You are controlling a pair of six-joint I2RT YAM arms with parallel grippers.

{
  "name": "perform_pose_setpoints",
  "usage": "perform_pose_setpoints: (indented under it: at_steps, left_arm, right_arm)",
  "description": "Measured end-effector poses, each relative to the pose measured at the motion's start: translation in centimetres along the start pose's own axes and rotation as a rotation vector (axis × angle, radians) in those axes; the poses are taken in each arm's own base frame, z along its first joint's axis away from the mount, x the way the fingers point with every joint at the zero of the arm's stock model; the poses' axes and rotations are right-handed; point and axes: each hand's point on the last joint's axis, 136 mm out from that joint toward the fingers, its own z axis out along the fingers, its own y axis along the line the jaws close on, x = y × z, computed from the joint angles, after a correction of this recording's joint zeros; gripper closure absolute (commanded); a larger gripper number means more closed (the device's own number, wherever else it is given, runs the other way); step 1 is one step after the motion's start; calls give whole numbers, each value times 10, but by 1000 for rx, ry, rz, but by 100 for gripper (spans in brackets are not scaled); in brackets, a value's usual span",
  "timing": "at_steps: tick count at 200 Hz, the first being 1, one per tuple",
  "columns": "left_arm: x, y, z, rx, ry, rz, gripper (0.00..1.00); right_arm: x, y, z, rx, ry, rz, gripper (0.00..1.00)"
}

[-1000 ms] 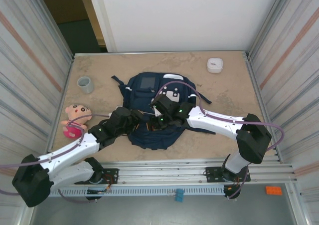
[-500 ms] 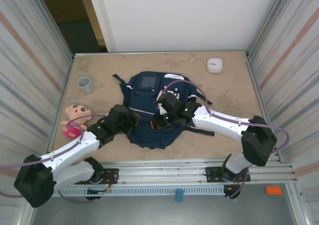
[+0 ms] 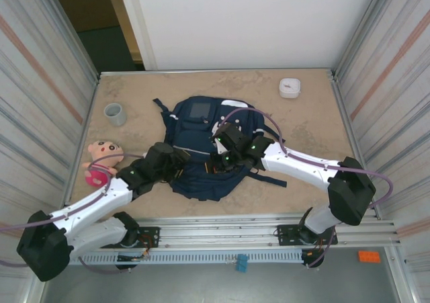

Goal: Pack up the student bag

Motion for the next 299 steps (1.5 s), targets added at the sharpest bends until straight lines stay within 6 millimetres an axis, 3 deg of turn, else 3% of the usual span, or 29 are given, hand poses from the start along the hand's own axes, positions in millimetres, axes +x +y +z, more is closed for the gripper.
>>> perform_pose_setpoints:
  at_steps: [54,98,110,137,155,185,218,247,266,299]
  left_arm:
    - [19,-11,10,8,36,24,49]
    - [21,-9,24,-15,39,16,58]
    - [21,-9,27,-16,39,13,64]
    - [20,-9,30,-18,32,0,90]
    - [19,-11,29,-12,28,-8,100]
    - [12,-14,21,12,21,-25,100]
    - [-4,-10,1,38,-4,-45,100]
    - [-8,-5,-9,40,-7,-23,70]
    - [-16,5,-13,4,-39,7,57]
    - [-24,8,-23,-20,-80,153,51]
  right_arm:
    - [1,-1,0,4,1,0,100]
    - [2,-3,1,18,6,3,100]
    - [3,-4,1,24,7,4,100]
    - [3,-6,1,30,7,5,100]
    - [4,-8,1,37,10,7,100]
    - [7,-13,1,35,13,2,100]
    - [7,-17,-13,-2,-1,15,100]
    - [7,-11,-16,-31,0,5,100]
    - [8,-17,-16,-11,5,15,100]
    - [8,-21,-17,3,6,23,100]
